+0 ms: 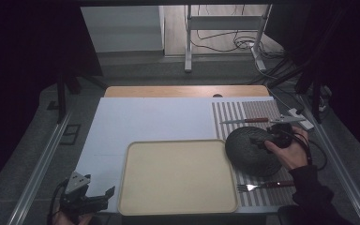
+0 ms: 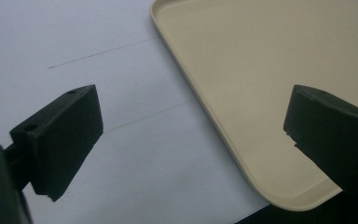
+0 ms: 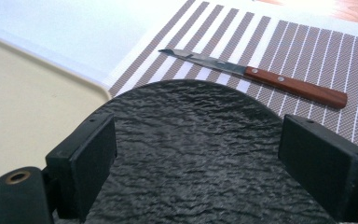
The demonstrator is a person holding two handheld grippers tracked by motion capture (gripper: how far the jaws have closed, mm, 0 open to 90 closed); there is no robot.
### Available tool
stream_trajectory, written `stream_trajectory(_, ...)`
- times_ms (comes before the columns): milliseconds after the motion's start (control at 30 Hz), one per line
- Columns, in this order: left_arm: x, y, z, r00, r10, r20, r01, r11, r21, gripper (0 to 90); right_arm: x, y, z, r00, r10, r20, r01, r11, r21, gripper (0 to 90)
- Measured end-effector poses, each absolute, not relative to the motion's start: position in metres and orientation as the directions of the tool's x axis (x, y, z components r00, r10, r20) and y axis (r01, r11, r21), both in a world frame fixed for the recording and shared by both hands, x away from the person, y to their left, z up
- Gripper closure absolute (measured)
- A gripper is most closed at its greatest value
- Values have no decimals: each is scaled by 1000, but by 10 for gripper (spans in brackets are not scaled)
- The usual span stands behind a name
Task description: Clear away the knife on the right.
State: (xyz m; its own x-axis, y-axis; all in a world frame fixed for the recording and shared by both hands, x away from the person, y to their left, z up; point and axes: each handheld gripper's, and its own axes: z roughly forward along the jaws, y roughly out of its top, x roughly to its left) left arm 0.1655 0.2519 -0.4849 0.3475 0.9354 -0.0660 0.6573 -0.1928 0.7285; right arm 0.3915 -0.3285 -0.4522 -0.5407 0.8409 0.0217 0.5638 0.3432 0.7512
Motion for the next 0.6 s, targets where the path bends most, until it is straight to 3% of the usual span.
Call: stream_trajectory(600,166,252,-485,348,935,-65,658,-195,727,45,434,-329,-459,-537,844,15,585,359,727,110)
